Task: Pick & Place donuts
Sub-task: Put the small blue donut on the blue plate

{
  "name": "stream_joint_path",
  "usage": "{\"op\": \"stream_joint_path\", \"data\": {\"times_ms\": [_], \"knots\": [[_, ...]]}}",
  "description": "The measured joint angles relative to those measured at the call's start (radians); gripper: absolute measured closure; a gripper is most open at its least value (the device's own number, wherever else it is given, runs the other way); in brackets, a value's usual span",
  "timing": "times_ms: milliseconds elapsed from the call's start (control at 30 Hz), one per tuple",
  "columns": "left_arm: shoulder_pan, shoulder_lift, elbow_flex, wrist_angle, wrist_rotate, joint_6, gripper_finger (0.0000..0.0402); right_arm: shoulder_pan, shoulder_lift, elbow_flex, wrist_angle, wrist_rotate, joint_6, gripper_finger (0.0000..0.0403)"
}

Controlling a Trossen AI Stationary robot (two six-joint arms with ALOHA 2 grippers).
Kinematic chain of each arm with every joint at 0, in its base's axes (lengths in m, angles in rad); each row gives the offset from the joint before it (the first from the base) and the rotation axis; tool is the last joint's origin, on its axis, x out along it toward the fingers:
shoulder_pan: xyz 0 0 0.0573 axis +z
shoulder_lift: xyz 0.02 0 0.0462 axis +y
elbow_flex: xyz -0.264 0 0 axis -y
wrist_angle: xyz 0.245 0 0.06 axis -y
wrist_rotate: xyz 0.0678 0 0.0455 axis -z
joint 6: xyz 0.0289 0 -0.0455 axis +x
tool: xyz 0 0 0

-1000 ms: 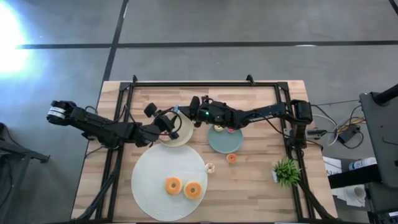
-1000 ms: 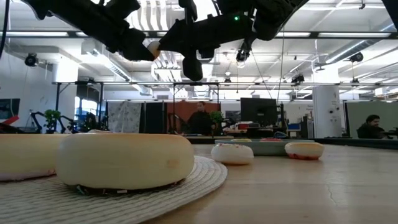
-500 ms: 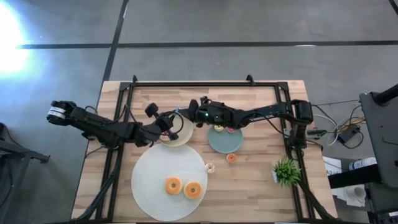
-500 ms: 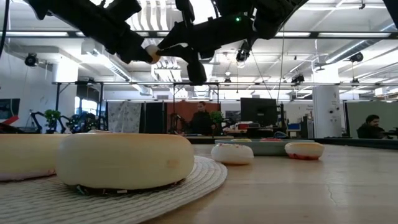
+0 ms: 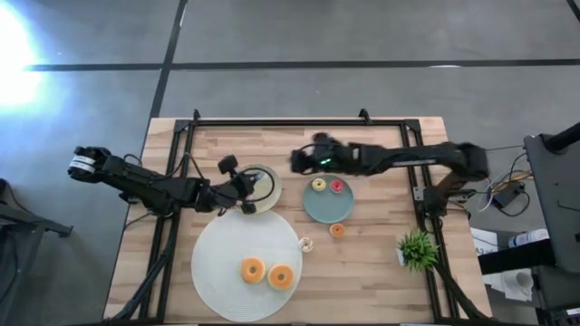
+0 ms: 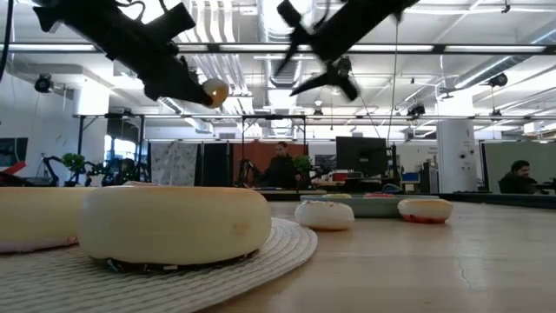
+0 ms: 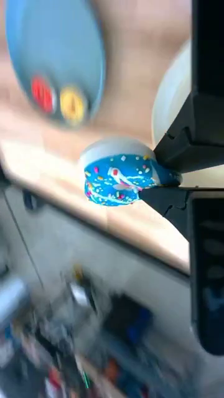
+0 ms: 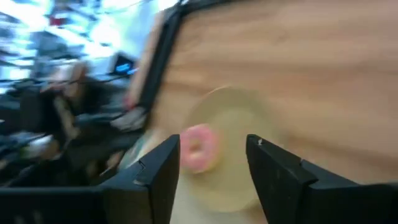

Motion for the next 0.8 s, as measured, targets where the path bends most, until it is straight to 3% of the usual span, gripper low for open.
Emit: {"op": "stream_joint_path", "data": {"times_ms": [167, 333, 600, 800], "knots": [[0.004, 0.103, 0.004, 0.160, 0.129, 0.147, 0.0395, 0.001, -0.178, 0.000, -0.344, 0.126, -0.033, 0.0216], [0.021, 0.297, 0.115, 0.240, 0.192, 0.214, 0.0395, 0.000, -0.324, -0.012, -0.559, 0.184, -0.033, 0.0216], [0.036, 0.613, 0.386, 0.227, 0.198, 0.292, 0.0395, 0.000, -0.506, -0.134, -0.592, 0.184, -0.007, 0.0222], [0.068, 0.775, 0.543, 0.082, 0.211, 0.303, 0.0395, 0.001, -0.638, -0.244, -0.587, 0.180, 0.035, 0.0225]]}}
